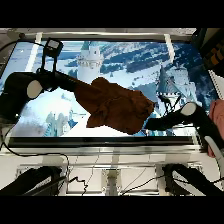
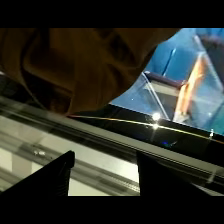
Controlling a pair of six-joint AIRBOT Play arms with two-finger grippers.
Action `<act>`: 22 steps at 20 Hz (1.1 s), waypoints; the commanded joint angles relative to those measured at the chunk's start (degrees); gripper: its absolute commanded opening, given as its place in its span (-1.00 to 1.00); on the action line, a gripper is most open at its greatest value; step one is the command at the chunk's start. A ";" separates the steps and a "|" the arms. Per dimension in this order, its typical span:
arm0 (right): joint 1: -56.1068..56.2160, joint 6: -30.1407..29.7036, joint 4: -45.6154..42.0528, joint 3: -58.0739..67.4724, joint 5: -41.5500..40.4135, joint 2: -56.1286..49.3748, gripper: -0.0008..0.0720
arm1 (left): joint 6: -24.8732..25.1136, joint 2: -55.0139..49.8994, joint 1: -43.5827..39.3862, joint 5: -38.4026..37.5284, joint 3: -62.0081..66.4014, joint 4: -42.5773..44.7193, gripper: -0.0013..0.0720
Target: Fold the clothes and pants, and hang the long-sleeved shirts on hangers.
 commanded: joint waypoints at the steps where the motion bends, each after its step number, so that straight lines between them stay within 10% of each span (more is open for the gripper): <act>1: 5.95 12.76 0.85 -4.72 -15.52 -0.42 0.27 | -0.17 -1.07 0.20 -0.90 -1.18 0.42 -0.91; 11: 6.27 19.43 0.37 8.07 -27.69 -12.44 0.25 | -0.17 -2.08 0.20 -0.90 -1.20 0.24 -0.91; 17: 6.27 26.58 -0.46 10.86 -27.61 -15.17 -0.79 | -0.15 -2.08 0.35 -0.68 -1.20 0.31 -0.91; 22: 6.25 26.56 -8.20 21.97 -27.96 -12.00 -0.94 | -0.17 -1.95 2.14 1.31 -1.18 1.95 -0.91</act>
